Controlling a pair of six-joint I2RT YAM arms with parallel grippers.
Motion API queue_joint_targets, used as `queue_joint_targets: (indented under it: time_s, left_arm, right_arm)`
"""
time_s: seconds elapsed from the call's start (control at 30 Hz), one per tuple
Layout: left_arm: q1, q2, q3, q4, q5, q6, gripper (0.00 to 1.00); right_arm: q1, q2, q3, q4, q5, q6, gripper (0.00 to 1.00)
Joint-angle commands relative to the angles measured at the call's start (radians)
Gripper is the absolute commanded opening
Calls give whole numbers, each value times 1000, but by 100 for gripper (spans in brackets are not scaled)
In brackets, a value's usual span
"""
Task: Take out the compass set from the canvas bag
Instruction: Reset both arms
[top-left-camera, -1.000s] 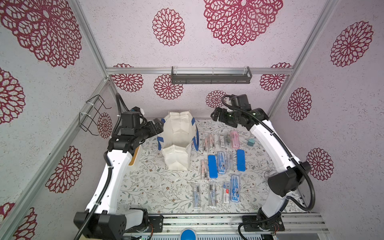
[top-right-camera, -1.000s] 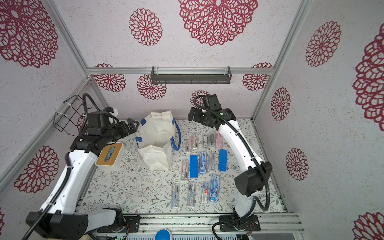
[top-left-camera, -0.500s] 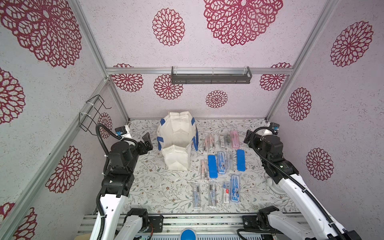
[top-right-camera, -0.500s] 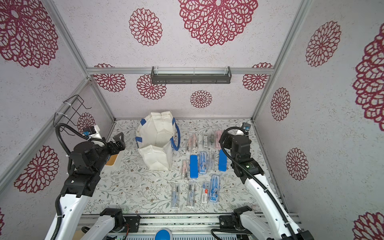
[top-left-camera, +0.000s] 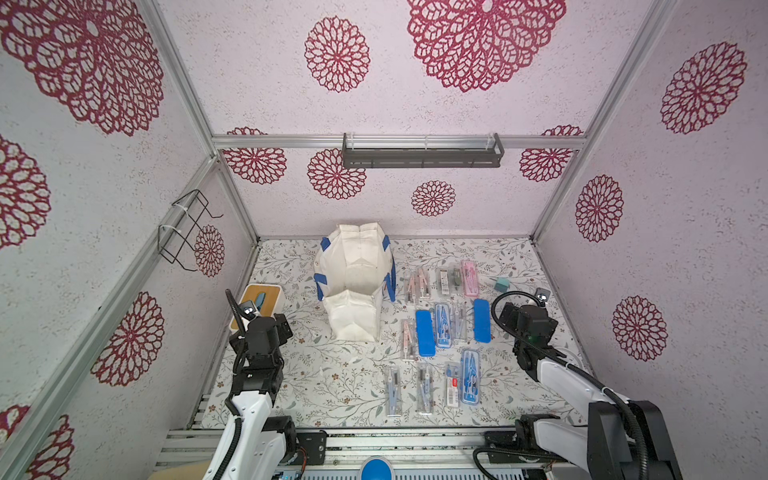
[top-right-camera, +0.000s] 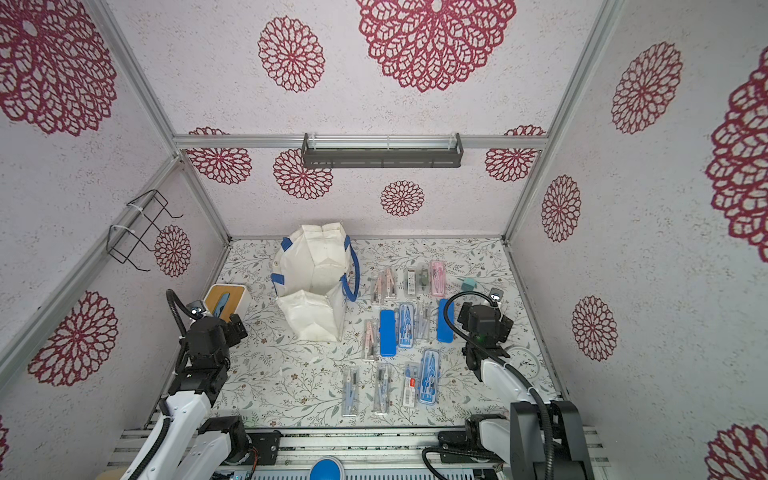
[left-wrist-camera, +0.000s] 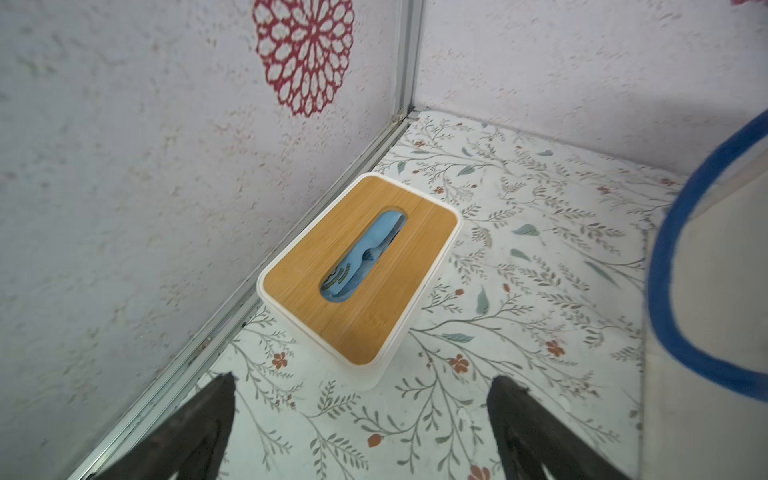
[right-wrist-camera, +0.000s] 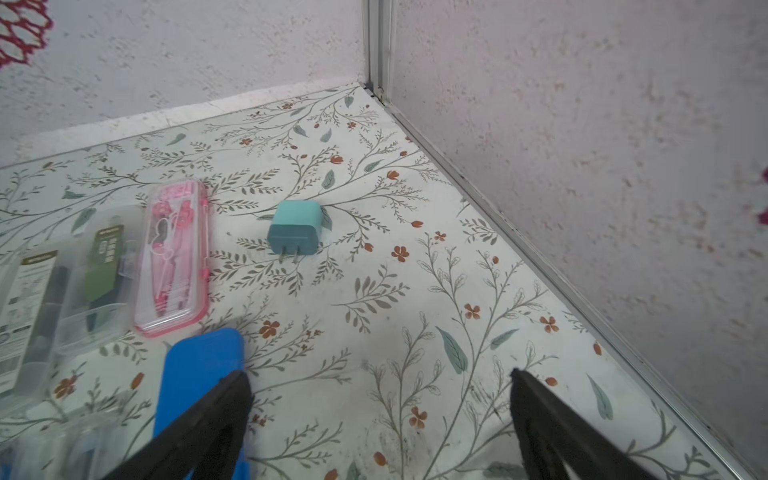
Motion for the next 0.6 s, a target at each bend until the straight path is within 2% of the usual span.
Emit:
queue_joint_targets:
  time_s: [0.0,0.13,0.17,0.33,0.37,0.5,0.57]
  left_arm:
    - [32,-1,-49,159,-30,13,97]
    - [64,70,-112,342,40,15,97]
    - [69,97,-123,396,63,17,97]
    - [77,300,-109,638,163,44,97]
    - [78,338,-103,686,179,48,97]
    - [81,507,-55,848,262,36,97]
    - [81,572,-8,856,263,42,98]
  right_arm:
    - [-8,68,-21,259,15,-50,99]
    - [-9,206,-41,457,10,-109,99]
    - [-9,225,-29,461,-16,-133,99]
    - [-10,369,-127,809,-211,-230,99]
    - [-9,345,-122,749,-215,-220,99]
    - [-18,363,-112,767,-172,-203,99]
    - [-18,366,-111,761,-172,-203,99]
